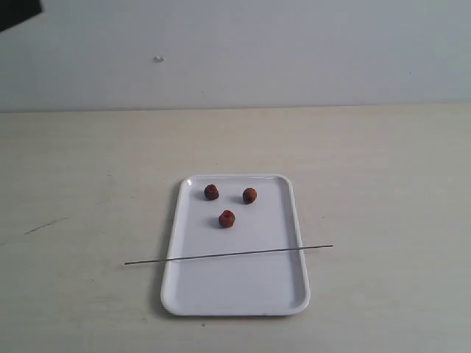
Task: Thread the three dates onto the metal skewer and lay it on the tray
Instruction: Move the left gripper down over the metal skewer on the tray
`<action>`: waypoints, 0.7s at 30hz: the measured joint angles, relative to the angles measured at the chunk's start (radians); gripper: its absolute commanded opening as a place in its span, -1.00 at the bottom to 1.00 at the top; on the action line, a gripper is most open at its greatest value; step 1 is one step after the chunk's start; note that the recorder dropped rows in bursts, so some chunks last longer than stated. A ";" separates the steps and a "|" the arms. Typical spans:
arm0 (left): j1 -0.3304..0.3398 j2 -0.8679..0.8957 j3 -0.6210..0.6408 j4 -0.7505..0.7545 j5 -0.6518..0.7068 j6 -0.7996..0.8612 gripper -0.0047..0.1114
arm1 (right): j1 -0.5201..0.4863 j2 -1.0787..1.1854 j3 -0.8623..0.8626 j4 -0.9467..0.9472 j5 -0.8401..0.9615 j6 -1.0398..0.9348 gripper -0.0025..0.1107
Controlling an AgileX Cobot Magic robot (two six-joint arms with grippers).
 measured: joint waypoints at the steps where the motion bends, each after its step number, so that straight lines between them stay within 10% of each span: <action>1: -0.106 0.083 -0.053 0.029 -0.114 0.017 -0.92 | 0.000 0.000 0.000 0.000 0.000 0.000 -0.96; 5: -0.457 0.332 -0.195 0.216 -0.646 0.043 -0.92 | 0.000 0.000 0.000 0.000 0.000 0.000 -0.96; 8: -0.565 0.471 -0.252 0.366 -0.848 0.050 -0.92 | 0.000 0.000 0.000 0.000 0.000 0.000 -0.96; 21: -0.372 0.888 -0.327 0.592 -1.166 0.074 -0.92 | 0.000 0.000 0.000 0.000 0.000 0.000 -0.96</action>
